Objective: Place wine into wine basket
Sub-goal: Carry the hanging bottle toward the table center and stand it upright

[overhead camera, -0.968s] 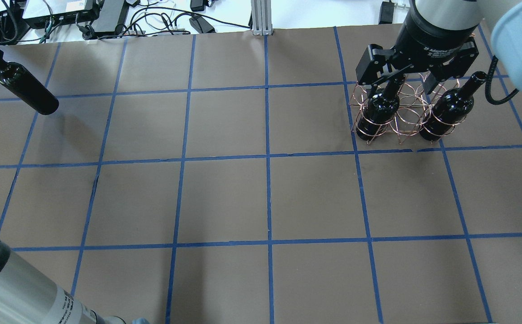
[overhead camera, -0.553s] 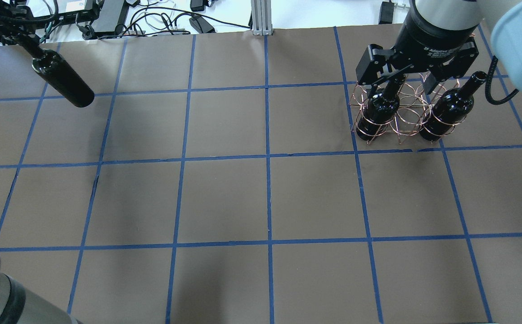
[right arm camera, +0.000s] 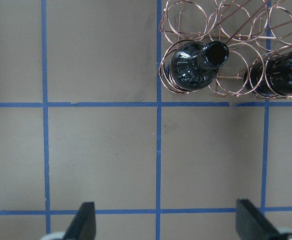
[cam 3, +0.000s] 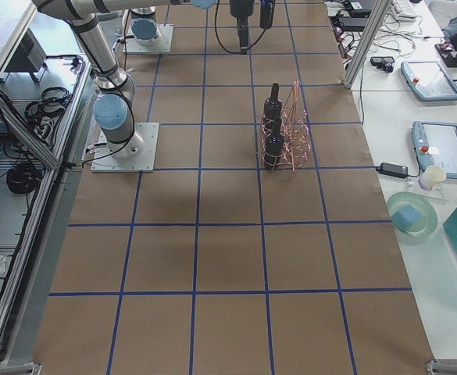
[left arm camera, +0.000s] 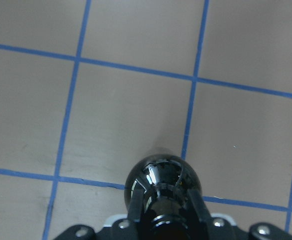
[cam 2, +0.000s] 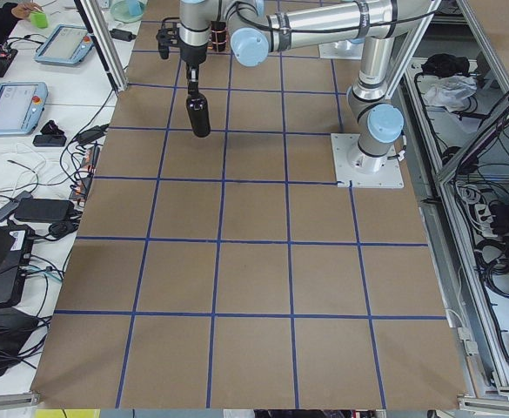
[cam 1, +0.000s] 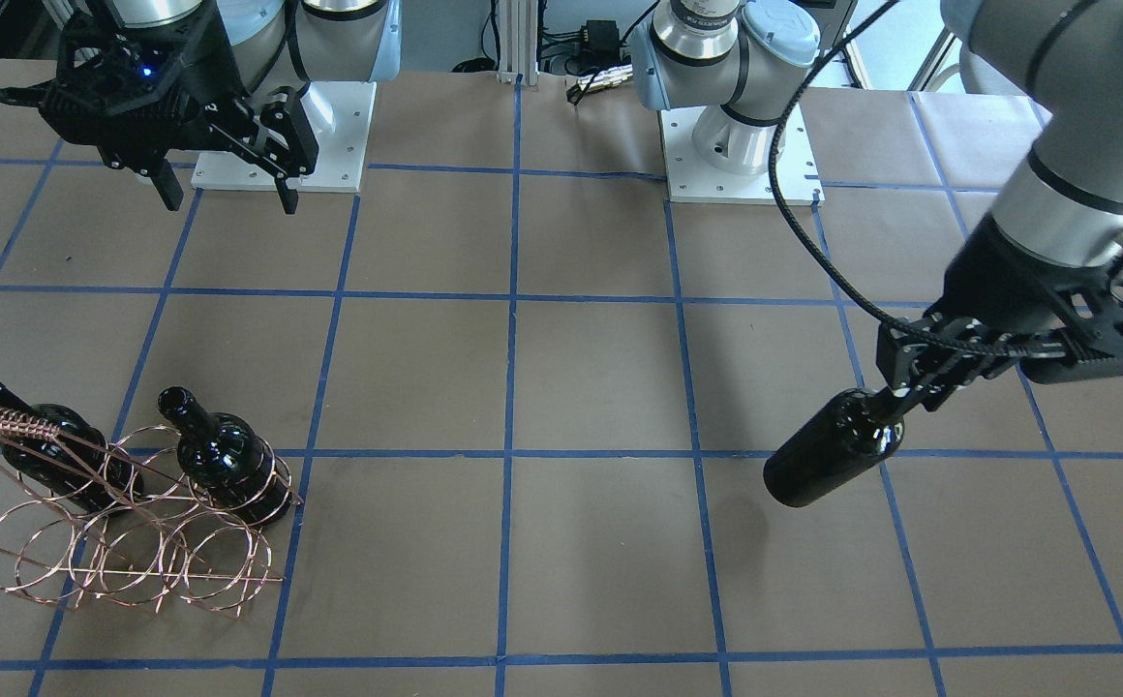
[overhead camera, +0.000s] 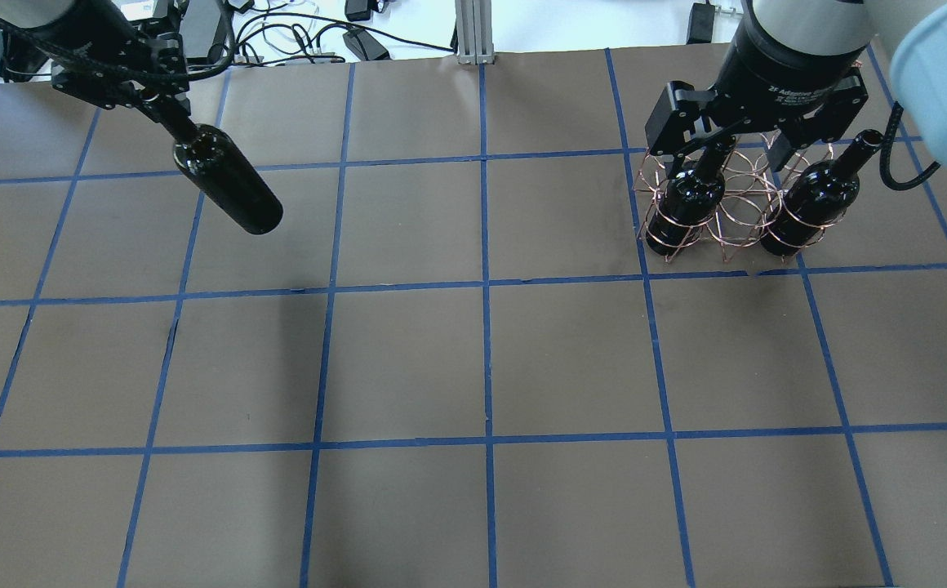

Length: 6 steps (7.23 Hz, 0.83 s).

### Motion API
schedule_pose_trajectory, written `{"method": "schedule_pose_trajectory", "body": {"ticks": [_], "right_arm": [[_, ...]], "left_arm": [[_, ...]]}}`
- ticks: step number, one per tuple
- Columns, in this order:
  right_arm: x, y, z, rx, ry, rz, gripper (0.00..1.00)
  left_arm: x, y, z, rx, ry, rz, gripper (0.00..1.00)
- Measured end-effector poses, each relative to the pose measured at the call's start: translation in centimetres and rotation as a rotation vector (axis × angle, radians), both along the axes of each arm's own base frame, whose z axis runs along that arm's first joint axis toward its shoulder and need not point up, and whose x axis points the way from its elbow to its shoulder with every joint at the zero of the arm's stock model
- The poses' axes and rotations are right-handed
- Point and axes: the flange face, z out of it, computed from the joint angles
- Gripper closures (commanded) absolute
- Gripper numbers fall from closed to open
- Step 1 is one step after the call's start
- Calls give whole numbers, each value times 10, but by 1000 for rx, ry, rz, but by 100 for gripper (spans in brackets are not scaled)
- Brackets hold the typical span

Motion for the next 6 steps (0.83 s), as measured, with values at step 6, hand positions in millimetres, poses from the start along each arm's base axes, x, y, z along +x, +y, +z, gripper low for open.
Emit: {"method": "schedule_pose_trajectory", "body": {"ticks": [6], "right_arm": [[0, 0, 0, 0, 1, -2, 0]], "left_arm": [[-109, 79, -61, 22, -78, 13, 100]]}}
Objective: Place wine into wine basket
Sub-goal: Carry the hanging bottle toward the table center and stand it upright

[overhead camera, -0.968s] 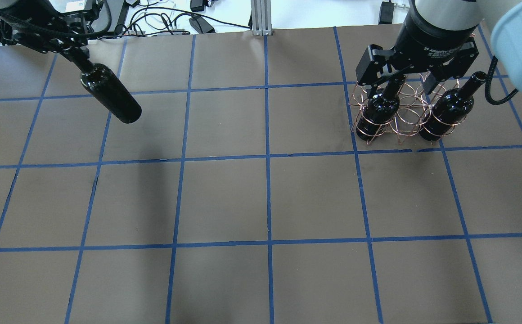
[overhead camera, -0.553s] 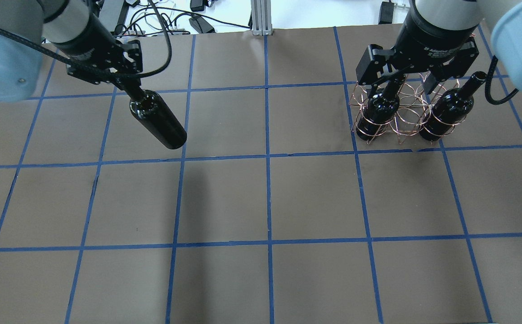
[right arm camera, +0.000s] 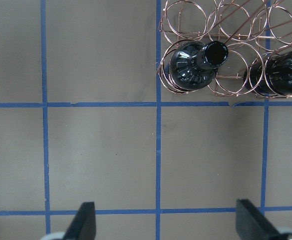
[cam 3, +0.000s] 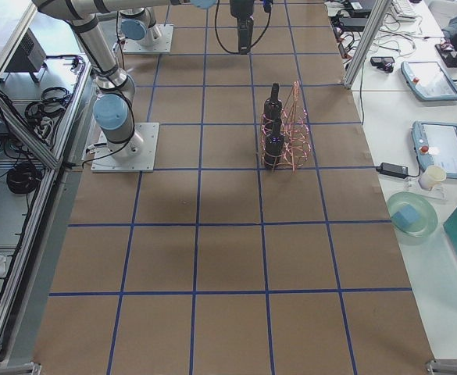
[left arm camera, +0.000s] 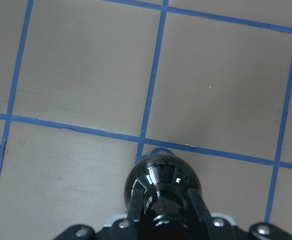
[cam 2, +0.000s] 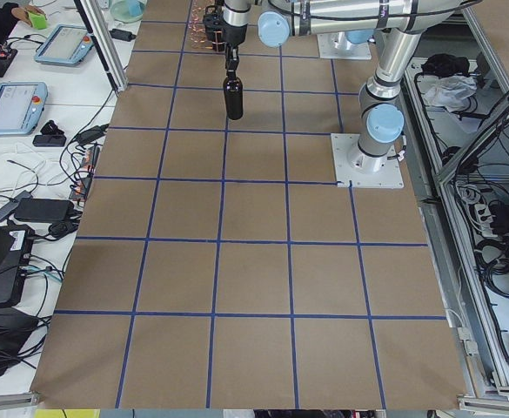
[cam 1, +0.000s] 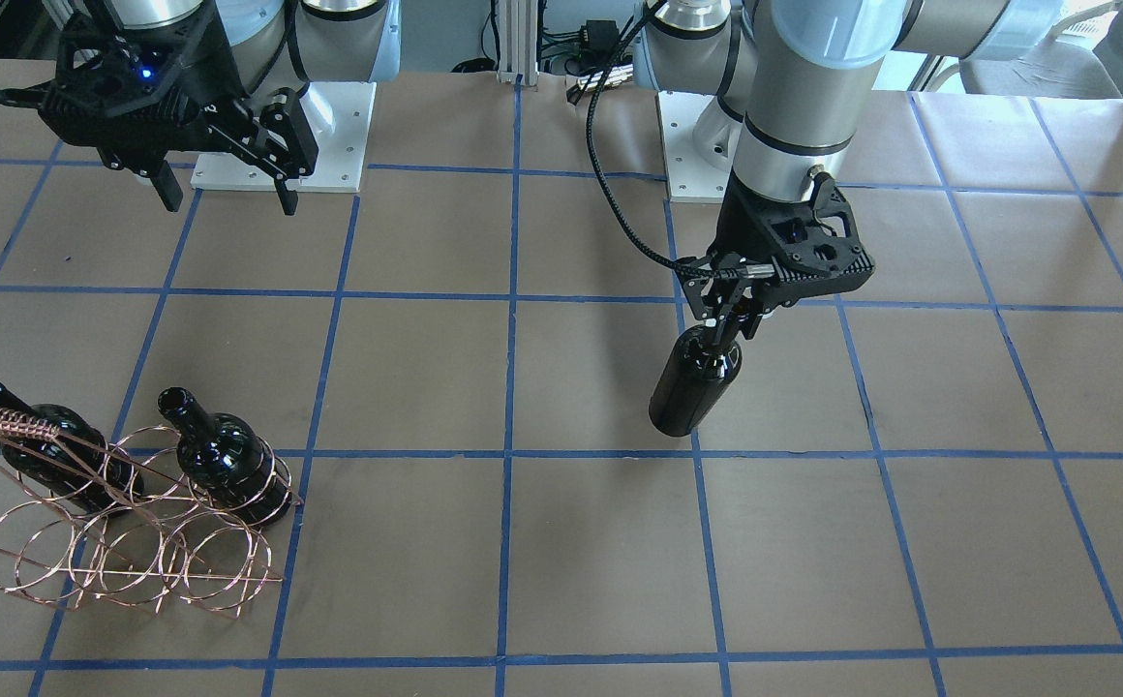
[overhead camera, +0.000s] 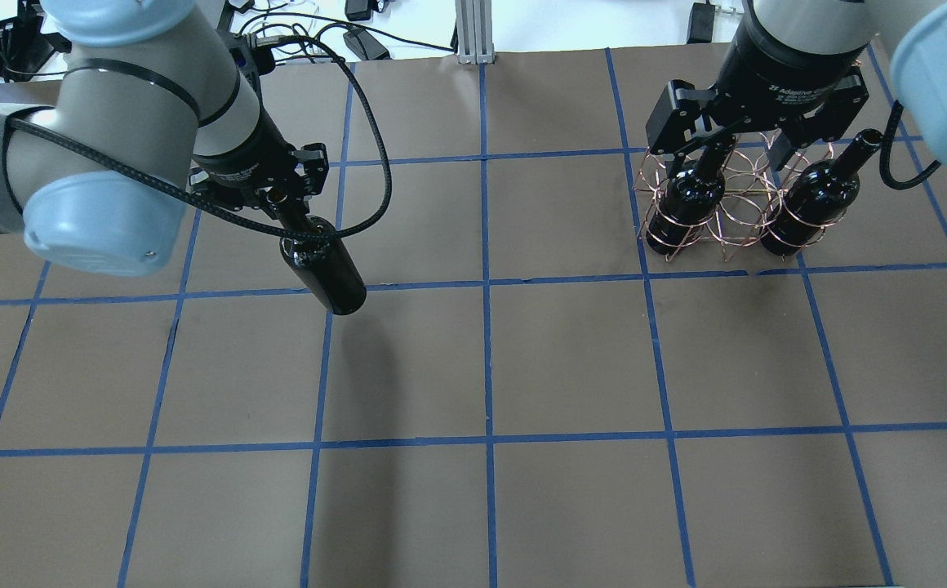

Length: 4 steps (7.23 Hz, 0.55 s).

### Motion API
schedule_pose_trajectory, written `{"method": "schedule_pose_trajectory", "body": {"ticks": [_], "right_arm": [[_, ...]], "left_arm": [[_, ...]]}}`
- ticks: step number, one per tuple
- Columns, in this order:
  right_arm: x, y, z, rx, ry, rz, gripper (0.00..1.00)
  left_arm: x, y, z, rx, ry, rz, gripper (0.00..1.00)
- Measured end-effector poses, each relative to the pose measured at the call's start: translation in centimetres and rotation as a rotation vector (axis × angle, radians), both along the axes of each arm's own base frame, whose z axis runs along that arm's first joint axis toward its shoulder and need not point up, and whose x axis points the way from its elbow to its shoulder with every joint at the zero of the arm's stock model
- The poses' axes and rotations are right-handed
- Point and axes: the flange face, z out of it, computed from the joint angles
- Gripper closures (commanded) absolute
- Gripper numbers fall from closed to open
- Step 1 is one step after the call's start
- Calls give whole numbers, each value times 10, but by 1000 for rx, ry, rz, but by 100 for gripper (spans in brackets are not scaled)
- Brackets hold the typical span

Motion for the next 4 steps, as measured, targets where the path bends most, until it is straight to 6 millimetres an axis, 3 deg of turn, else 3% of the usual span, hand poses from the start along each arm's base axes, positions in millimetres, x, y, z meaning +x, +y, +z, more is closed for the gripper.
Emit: {"method": "schedule_pose_trajectory", "body": {"ticks": [4], "right_arm": [[0, 0, 0, 0, 0, 0, 0]], "left_arm": [[-8, 8, -24, 19, -8, -18, 100]]}}
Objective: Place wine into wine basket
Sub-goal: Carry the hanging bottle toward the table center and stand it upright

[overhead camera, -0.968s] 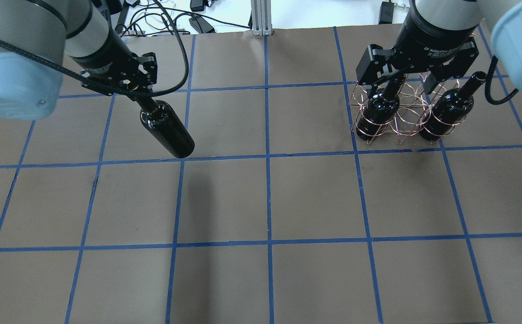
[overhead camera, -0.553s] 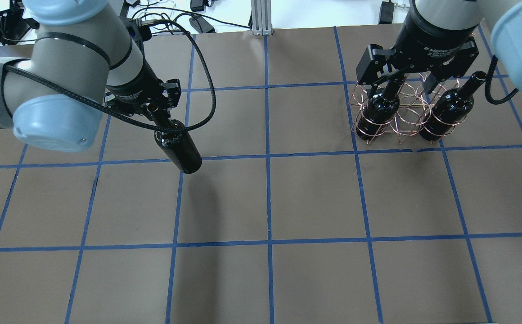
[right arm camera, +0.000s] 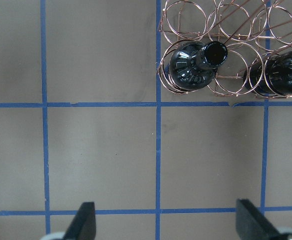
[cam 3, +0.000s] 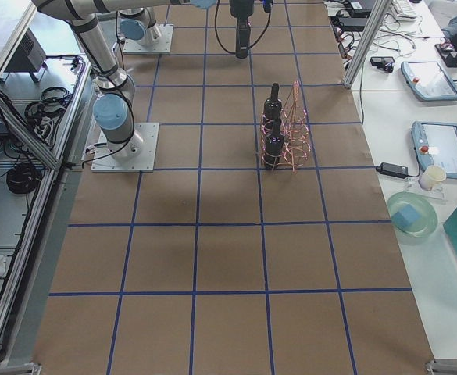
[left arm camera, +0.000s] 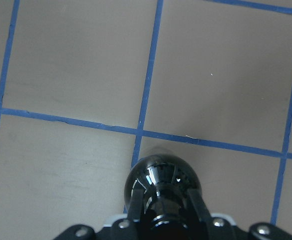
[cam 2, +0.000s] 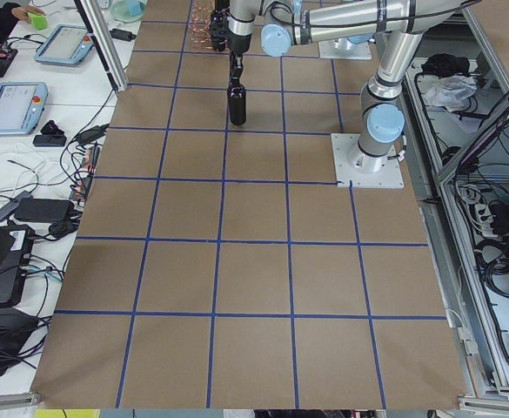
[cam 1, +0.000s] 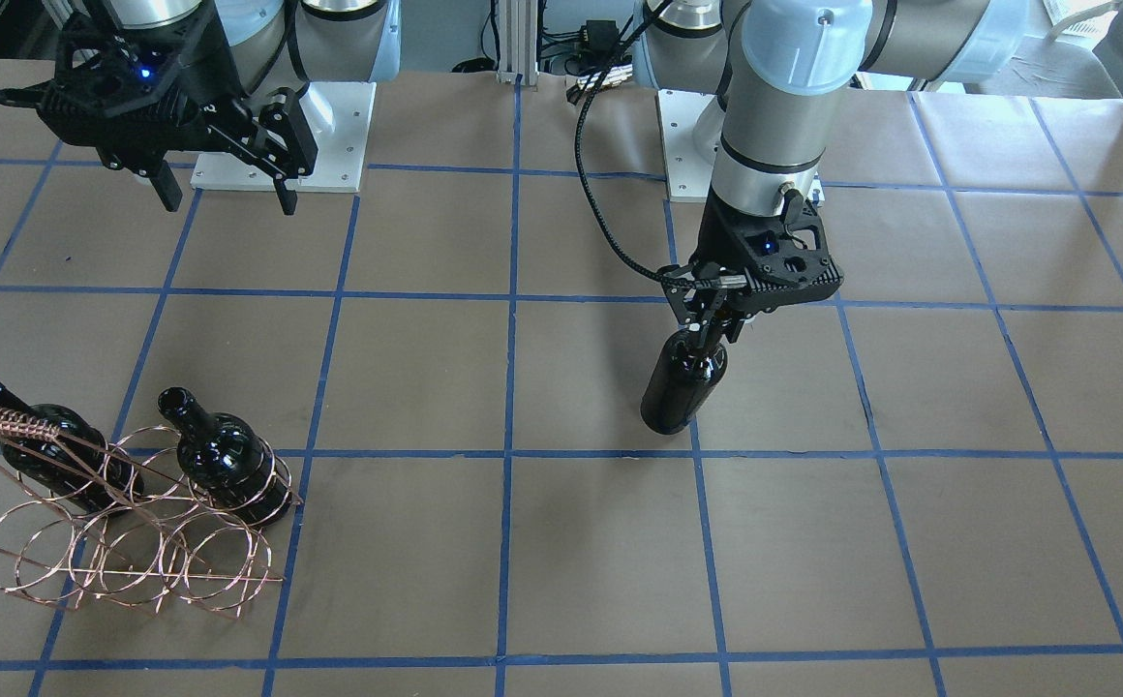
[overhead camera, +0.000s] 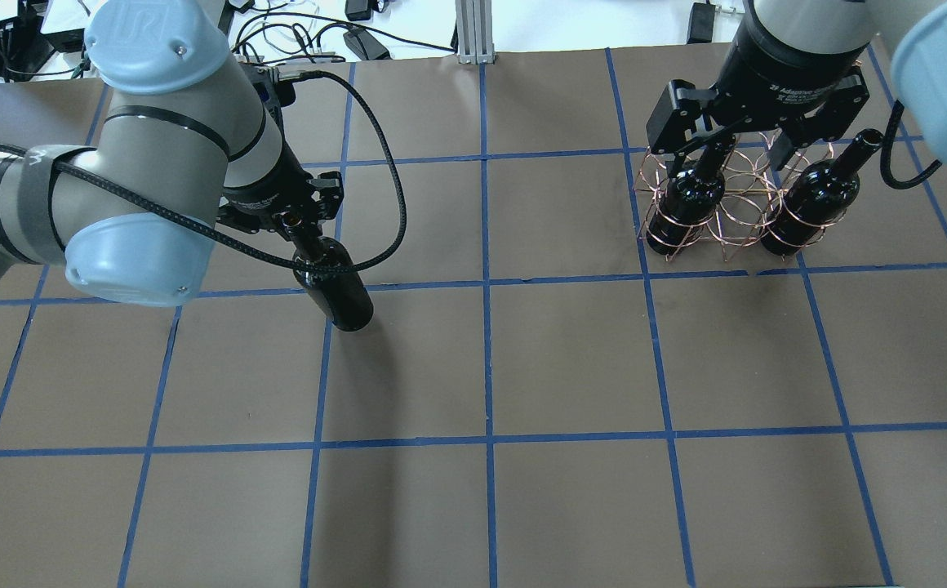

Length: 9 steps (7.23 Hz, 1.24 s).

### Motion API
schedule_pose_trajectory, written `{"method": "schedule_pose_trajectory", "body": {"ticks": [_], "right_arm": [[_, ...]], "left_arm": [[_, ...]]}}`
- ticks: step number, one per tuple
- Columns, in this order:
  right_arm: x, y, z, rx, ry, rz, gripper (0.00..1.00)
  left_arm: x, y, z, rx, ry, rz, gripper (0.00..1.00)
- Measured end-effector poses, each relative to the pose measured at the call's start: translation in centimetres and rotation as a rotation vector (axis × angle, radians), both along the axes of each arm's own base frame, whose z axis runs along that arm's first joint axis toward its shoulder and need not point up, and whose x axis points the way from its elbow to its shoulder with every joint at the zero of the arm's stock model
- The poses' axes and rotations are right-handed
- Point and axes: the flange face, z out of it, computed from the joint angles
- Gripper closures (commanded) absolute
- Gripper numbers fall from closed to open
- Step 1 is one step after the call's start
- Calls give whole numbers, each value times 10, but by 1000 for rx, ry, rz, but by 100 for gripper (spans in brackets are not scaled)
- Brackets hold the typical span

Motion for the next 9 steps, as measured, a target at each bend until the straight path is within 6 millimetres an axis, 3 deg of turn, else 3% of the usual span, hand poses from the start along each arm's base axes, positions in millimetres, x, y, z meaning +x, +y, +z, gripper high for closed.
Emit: {"method": "schedule_pose_trajectory", "body": {"ticks": [2, 3, 4, 5, 8, 9], "right_arm": [[0, 1, 1, -4, 0, 1, 1], [1, 0, 1, -8, -1, -3, 1], [1, 0, 2, -10, -1, -9, 1], [1, 0, 1, -8, 1, -11, 1], [2, 1, 0, -1, 1, -13, 1], [3, 0, 0, -2, -4, -24, 1]], "left_arm": [[-1, 0, -6, 11, -2, -8, 100], [-1, 0, -7, 14, -2, -11, 94], [-2, -1, -8, 18, -1, -14, 12], [-2, -1, -9, 19, 3, -17, 0], [-1, -4, 4, 8, 4, -17, 0], [3, -8, 24, 13, 4, -12, 0]]}}
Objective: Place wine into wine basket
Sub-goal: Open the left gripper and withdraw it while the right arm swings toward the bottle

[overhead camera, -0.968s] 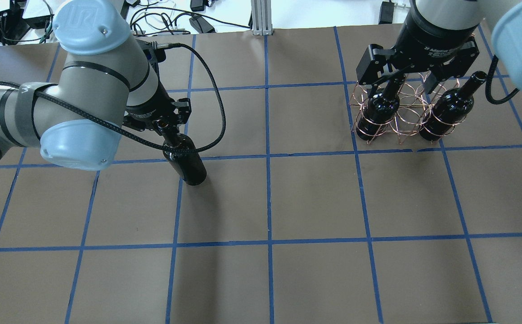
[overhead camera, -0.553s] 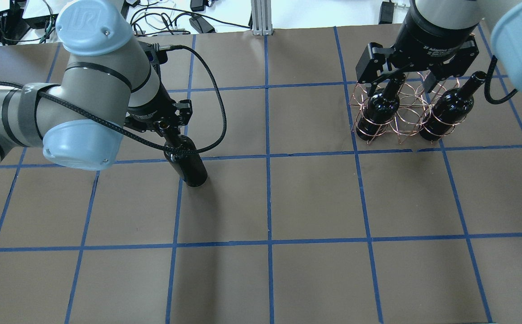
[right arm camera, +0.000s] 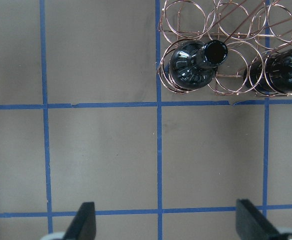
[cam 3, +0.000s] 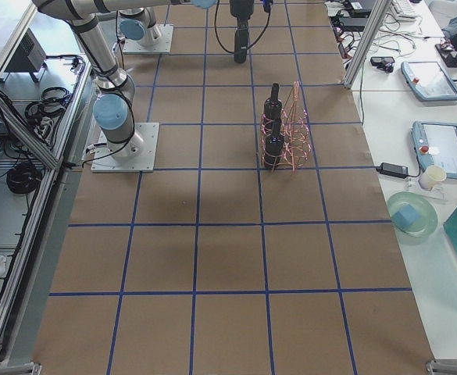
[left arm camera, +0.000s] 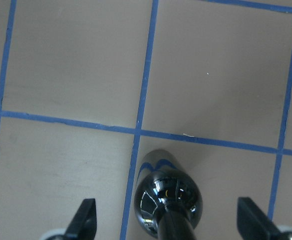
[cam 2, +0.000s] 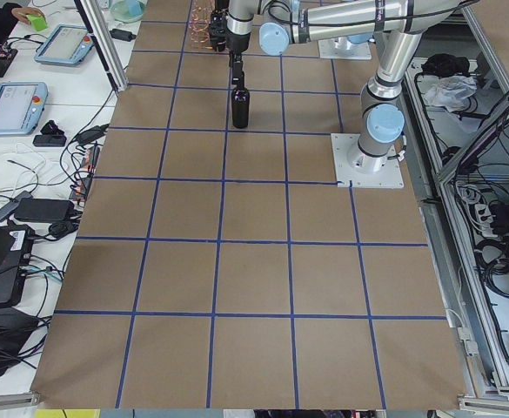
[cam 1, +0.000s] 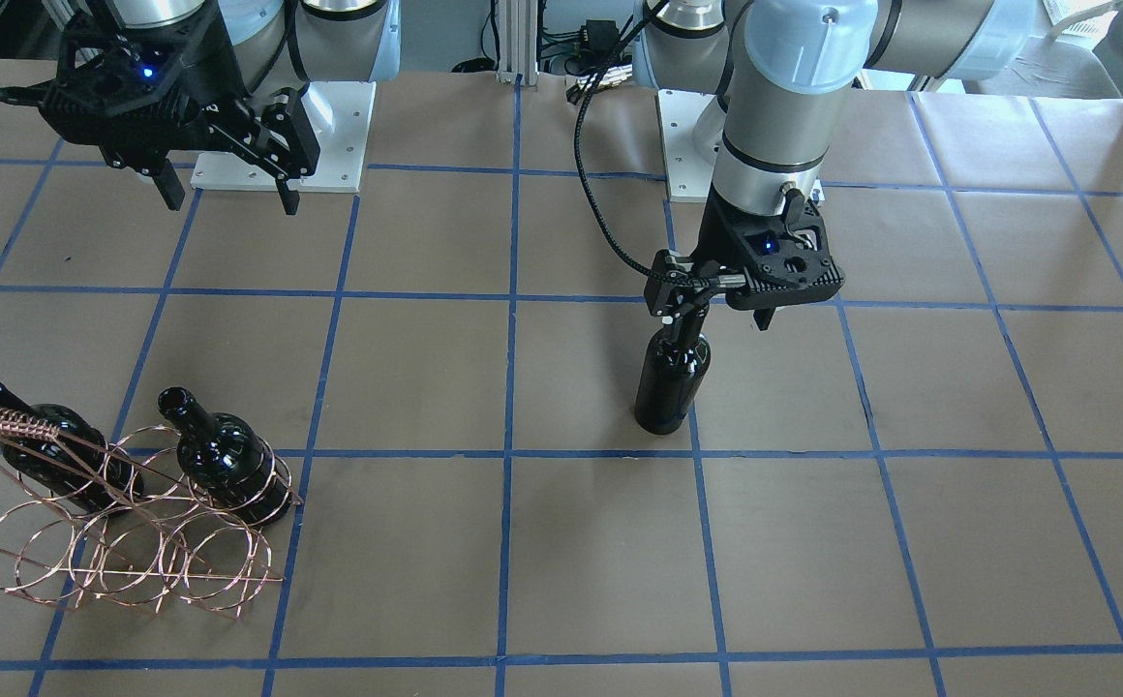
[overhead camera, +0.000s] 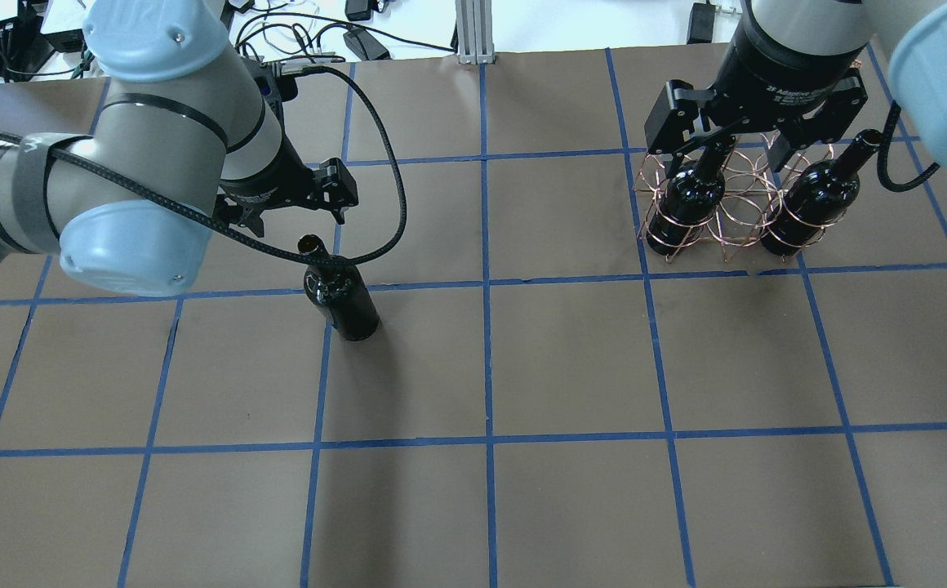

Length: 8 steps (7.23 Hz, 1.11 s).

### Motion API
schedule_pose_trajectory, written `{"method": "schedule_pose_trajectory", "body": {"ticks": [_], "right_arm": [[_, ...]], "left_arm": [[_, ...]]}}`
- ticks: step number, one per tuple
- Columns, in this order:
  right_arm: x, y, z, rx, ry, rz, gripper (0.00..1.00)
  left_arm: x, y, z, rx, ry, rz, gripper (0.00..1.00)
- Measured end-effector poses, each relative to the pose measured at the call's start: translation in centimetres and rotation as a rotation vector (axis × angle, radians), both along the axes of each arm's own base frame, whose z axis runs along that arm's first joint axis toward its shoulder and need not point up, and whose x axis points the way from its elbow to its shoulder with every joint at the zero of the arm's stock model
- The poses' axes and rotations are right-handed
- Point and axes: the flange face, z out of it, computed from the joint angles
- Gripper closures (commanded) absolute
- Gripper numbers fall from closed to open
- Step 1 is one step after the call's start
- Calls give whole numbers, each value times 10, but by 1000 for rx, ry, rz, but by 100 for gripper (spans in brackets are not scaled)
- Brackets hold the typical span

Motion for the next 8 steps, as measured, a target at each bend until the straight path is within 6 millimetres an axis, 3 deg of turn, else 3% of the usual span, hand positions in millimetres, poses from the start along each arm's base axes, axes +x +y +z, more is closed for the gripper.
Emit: {"method": "schedule_pose_trajectory", "body": {"ticks": [1, 2, 3, 6, 8], "right_arm": [[3, 0, -1, -5, -6, -30, 1], [15, 1, -2, -13, -13, -62, 1], [41, 4, -6, -20, -22, -85, 0], [183, 0, -32, -67, -50, -137, 0], [278, 17, -58, -67, -76, -198, 0]], "left_arm": [[8, -8, 33, 7, -3, 2, 0], [29, -18, 67, -3, -8, 0, 0], [60, -27, 87, -15, -16, -4, 0], [156, -42, 94, -4, -48, -18, 0], [182, -45, 88, 13, -50, -23, 0]]}}
